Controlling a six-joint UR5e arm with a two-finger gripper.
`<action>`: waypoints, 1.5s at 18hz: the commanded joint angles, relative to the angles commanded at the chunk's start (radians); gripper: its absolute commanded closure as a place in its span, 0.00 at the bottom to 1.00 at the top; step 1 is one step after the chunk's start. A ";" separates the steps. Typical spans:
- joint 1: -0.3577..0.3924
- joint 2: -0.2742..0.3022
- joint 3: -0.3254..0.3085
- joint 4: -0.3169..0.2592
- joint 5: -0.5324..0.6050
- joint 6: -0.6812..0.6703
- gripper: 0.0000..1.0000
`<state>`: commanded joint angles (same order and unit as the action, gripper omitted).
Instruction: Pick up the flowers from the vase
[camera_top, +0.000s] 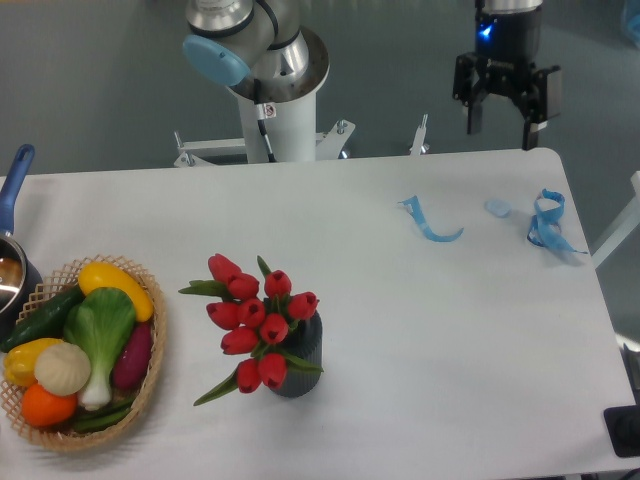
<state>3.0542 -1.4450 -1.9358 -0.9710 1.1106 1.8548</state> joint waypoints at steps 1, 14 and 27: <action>-0.005 -0.002 -0.002 0.000 -0.018 -0.012 0.00; -0.136 -0.070 -0.018 0.002 -0.187 -0.316 0.00; -0.270 -0.193 -0.020 0.075 -0.400 -0.505 0.00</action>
<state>2.7843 -1.6382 -1.9559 -0.8959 0.7103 1.3500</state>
